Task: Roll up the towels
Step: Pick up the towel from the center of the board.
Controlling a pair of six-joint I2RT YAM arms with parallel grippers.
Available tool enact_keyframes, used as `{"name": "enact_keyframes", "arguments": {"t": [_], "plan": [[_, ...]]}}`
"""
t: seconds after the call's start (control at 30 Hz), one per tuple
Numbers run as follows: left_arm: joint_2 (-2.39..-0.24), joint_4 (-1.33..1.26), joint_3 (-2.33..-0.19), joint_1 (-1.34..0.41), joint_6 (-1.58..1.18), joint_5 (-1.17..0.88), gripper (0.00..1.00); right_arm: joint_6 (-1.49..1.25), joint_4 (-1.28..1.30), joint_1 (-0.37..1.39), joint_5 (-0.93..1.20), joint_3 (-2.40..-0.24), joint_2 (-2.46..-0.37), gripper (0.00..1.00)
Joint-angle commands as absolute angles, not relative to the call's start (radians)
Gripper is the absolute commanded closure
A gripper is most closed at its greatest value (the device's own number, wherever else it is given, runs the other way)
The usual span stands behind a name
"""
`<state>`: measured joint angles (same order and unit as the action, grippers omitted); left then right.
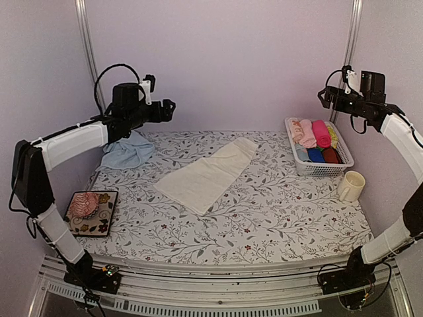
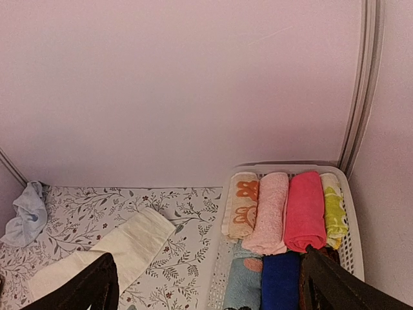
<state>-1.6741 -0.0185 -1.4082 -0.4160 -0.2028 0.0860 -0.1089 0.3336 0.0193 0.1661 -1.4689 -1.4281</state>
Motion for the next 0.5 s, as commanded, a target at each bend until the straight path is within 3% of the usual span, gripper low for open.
{"name": "enact_keyframes", "arguments": {"t": [0.0,0.13,0.47], "plan": [[-1.615,-0.171,-1.331,-0.405,-0.105,0.142,0.03,-0.126,0.247,0.017,0.152,-1.423,-1.367,0.01],[-1.550,-0.266,-1.206,-0.400,-0.025,0.077,0.03,-0.118,0.238,0.016,0.157,-1.404,-1.357,0.01],[-1.603,-0.090,-1.177,-0.486,0.046,-0.095,0.03,-0.052,0.360,0.016,0.127,-1.436,-1.484,0.01]]}}
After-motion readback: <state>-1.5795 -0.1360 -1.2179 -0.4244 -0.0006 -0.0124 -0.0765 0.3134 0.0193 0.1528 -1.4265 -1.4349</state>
